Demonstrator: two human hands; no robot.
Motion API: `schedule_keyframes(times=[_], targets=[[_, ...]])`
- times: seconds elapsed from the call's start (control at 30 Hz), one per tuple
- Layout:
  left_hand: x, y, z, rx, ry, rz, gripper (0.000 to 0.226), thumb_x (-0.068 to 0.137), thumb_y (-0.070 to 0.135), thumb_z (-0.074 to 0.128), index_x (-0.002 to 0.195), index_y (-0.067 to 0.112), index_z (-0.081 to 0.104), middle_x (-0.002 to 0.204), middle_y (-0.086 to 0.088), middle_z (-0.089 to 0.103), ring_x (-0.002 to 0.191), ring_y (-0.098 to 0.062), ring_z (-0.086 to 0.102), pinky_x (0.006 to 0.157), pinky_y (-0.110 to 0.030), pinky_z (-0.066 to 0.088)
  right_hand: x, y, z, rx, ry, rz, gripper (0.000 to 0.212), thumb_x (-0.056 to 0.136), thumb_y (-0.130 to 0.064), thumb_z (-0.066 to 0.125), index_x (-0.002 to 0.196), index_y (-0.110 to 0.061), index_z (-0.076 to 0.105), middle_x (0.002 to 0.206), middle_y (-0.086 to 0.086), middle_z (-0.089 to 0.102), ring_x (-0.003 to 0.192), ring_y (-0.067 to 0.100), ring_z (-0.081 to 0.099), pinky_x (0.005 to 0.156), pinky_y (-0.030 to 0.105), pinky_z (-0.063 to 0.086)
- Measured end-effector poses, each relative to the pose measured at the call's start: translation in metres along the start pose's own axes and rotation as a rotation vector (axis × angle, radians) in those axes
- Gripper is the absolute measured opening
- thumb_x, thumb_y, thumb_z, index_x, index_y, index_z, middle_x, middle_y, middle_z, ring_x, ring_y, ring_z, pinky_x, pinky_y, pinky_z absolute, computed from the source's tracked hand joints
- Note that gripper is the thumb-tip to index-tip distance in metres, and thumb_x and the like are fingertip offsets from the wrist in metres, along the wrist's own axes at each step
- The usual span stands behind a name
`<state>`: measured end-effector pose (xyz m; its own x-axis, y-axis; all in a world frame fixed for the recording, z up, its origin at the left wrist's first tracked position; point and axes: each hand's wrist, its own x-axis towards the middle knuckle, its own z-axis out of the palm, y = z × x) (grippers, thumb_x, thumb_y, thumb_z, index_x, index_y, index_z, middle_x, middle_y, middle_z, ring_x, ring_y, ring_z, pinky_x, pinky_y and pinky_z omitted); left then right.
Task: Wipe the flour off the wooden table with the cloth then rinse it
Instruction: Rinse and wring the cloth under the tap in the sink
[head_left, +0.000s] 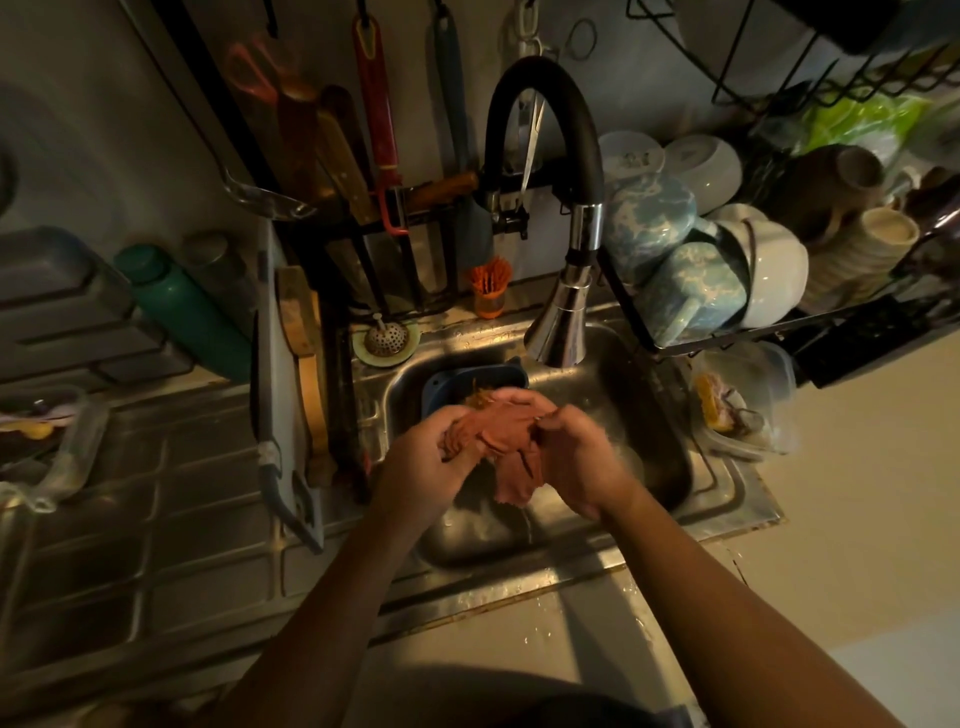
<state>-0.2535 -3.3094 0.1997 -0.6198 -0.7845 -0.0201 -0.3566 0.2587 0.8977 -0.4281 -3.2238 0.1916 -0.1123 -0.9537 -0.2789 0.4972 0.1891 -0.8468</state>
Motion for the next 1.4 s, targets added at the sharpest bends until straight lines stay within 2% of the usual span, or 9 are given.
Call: schedule_keyframes(times=[0.07, 0.17, 0.33, 0.43, 0.57, 0.8, 0.97, 1.2, 1.4], targets=[[-0.001, -0.001, 0.003, 0.001, -0.028, 0.022, 0.025, 0.089, 0.024, 0.072, 0.111, 0.036, 0.066, 0.098, 0.014, 0.073, 0.093, -0.005, 0.070, 0.084, -0.044, 0.058, 0.000, -0.002, 0.003, -0.073, -0.035, 0.044, 0.040, 0.105, -0.037, 0.040, 0.136, -0.018, 0.057, 0.126, 0.026, 0.063, 0.099, 0.045, 0.063, 0.076, 0.053, 0.055], [-0.004, 0.007, 0.004, -0.125, -0.036, -0.051, 0.022, 0.085, 0.026, 0.078, 0.105, 0.034, 0.071, 0.095, 0.008, 0.075, 0.090, -0.011, 0.073, 0.081, -0.043, 0.060, 0.002, 0.000, 0.007, -0.227, 0.003, -0.006, 0.024, 0.101, -0.023, 0.059, 0.122, -0.012, 0.063, 0.109, 0.024, 0.070, 0.078, 0.038, 0.070, 0.058, 0.041, 0.060], [-0.008, 0.008, 0.001, -0.285, 0.126, -0.173, 0.008, 0.090, 0.024, 0.072, 0.096, 0.027, 0.075, 0.091, -0.001, 0.077, 0.086, -0.021, 0.075, 0.073, -0.048, 0.062, -0.006, 0.000, 0.003, -0.247, -0.076, -0.023, 0.035, 0.088, -0.017, 0.072, 0.120, -0.006, 0.064, 0.115, 0.014, 0.071, 0.106, 0.034, 0.071, 0.083, 0.044, 0.062], [-0.010, 0.003, 0.006, -0.281, 0.059, -0.178, 0.016, 0.088, 0.031, 0.071, 0.105, 0.029, 0.073, 0.097, 0.003, 0.076, 0.091, -0.016, 0.074, 0.081, -0.048, 0.060, -0.005, 0.001, 0.007, -0.348, 0.026, -0.049, 0.021, 0.092, -0.008, 0.070, 0.112, -0.001, 0.066, 0.097, 0.010, 0.076, 0.083, 0.021, 0.075, 0.063, 0.024, 0.058], [-0.020, 0.002, 0.020, -0.188, 0.022, -0.148, 0.049, 0.077, 0.021, 0.084, 0.119, 0.031, 0.062, 0.103, 0.006, 0.074, 0.095, -0.007, 0.072, 0.082, -0.034, 0.059, 0.001, 0.008, 0.011, -0.361, 0.198, -0.077, 0.005, 0.095, -0.006, 0.066, 0.099, -0.008, 0.069, 0.085, 0.007, 0.077, 0.069, 0.015, 0.073, 0.055, 0.021, 0.055], [-0.010, -0.011, 0.028, -0.035, 0.258, -0.106, 0.020, 0.087, 0.013, 0.069, 0.090, 0.033, 0.069, 0.083, 0.010, 0.073, 0.081, -0.009, 0.070, 0.073, -0.046, 0.059, 0.003, 0.021, 0.009, -0.342, 0.100, -0.090, 0.028, 0.087, -0.021, 0.078, 0.113, -0.015, 0.067, 0.102, 0.007, 0.076, 0.093, 0.022, 0.074, 0.074, 0.031, 0.061], [0.000, -0.015, 0.030, -0.086, 0.246, -0.149, 0.018, 0.087, 0.009, 0.064, 0.089, 0.024, 0.072, 0.081, 0.005, 0.074, 0.078, -0.014, 0.072, 0.072, -0.048, 0.061, 0.008, 0.024, 0.012, -0.268, 0.181, -0.044, 0.016, 0.086, -0.003, 0.074, 0.096, -0.014, 0.068, 0.087, 0.017, 0.073, 0.066, 0.027, 0.067, 0.054, 0.034, 0.059], [0.004, -0.015, 0.035, -0.120, 0.235, -0.176, 0.019, 0.088, -0.006, 0.062, 0.088, 0.010, 0.072, 0.080, -0.002, 0.073, 0.076, -0.016, 0.072, 0.067, -0.035, 0.062, 0.018, 0.036, 0.014, -0.303, 0.266, -0.057, 0.013, 0.090, 0.010, 0.064, 0.086, -0.002, 0.062, 0.070, 0.000, 0.072, 0.056, 0.020, 0.067, 0.048, 0.033, 0.056], [0.013, -0.013, 0.022, -0.060, 0.320, -0.265, 0.012, 0.092, 0.011, 0.064, 0.089, 0.022, 0.067, 0.084, 0.008, 0.069, 0.083, -0.010, 0.067, 0.066, -0.026, 0.053, 0.018, 0.029, 0.002, -0.124, 0.116, 0.006, 0.030, 0.097, -0.017, 0.063, 0.123, -0.002, 0.063, 0.106, 0.020, 0.071, 0.091, 0.033, 0.069, 0.079, 0.039, 0.060]])
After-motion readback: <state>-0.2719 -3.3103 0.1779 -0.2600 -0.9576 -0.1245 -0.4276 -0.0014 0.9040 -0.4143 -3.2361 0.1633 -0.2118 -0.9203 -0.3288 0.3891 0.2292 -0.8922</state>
